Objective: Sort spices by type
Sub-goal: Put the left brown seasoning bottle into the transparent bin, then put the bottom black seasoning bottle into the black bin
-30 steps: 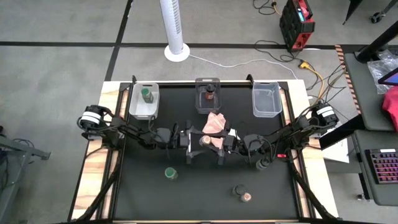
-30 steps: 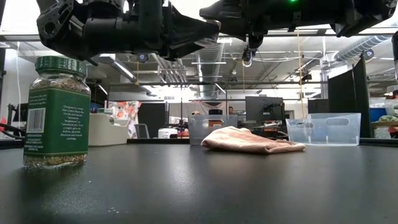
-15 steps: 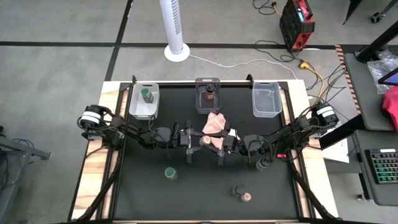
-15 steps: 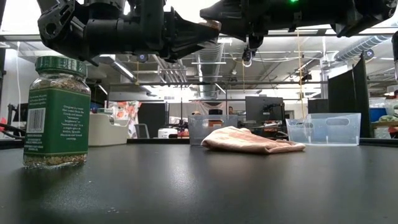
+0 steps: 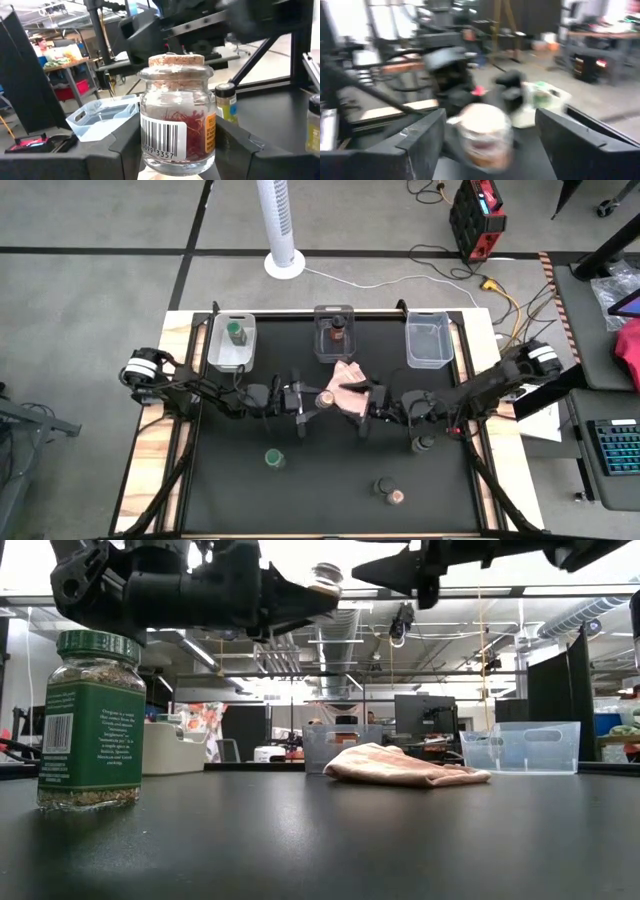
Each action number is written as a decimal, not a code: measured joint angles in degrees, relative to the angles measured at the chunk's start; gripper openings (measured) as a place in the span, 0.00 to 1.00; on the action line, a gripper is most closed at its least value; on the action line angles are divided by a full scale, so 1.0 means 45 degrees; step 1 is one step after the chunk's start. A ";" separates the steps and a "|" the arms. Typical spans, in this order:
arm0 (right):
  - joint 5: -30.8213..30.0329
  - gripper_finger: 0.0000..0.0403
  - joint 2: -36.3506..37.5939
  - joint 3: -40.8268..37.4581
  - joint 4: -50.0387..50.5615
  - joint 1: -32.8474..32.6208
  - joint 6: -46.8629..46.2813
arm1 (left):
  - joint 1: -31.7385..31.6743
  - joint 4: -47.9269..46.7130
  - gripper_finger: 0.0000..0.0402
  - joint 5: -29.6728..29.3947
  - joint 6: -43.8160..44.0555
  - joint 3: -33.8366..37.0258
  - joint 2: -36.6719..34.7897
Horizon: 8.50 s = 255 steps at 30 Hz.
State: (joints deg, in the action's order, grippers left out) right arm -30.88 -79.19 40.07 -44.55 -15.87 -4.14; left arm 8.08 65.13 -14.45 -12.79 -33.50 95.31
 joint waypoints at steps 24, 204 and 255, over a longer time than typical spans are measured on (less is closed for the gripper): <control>-0.1053 0.44 0.1908 0.1689 0.7793 -0.0207 -0.0604 | 0.0028 -0.0432 0.45 -0.0042 0.0144 0.1336 -0.1627; 0.3733 0.25 0.3412 0.1578 2.0144 1.3466 -0.6528 | 0.0242 -0.4818 0.73 -0.3697 -0.1692 0.1159 -0.5586; 0.2230 0.02 0.2500 0.0199 1.6567 1.2988 -0.5660 | 0.0290 -1.0830 0.73 -0.3702 -0.0772 -0.1807 -0.5775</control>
State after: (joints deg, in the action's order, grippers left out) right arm -20.84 -67.94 40.97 30.01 42.58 -29.61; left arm 9.39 16.40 -31.11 -16.26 -41.63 69.32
